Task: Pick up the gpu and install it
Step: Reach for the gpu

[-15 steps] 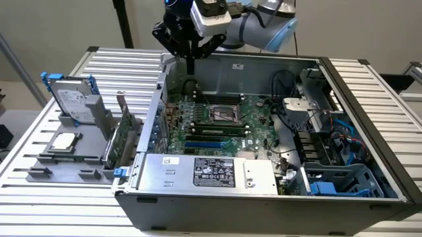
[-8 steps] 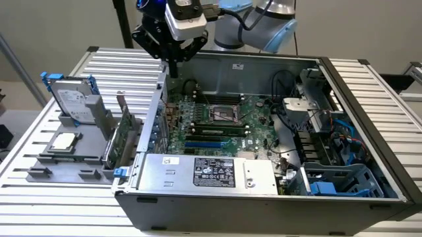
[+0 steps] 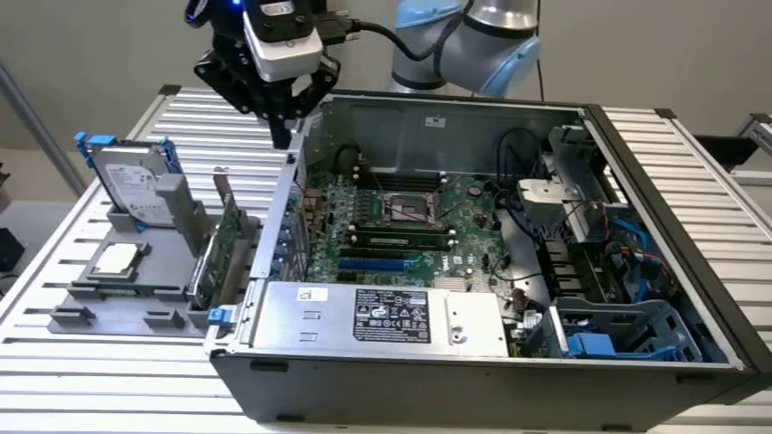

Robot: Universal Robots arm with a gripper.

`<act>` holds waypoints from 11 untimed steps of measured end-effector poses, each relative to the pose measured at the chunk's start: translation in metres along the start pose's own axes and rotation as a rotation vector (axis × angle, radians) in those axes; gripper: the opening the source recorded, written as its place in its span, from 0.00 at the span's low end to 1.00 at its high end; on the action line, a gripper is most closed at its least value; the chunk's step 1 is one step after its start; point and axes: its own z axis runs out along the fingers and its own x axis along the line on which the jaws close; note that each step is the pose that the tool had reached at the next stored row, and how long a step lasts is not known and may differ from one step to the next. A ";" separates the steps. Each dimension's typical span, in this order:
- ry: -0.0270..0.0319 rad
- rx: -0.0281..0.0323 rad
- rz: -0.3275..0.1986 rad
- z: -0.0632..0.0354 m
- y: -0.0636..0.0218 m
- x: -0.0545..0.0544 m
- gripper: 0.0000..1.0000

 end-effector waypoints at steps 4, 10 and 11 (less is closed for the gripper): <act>0.0000 0.0000 0.000 0.0002 -0.0050 0.018 0.00; 0.0000 0.0000 0.000 0.0062 -0.0096 0.045 0.00; 0.0000 -0.0001 0.000 0.0079 -0.0102 0.049 0.00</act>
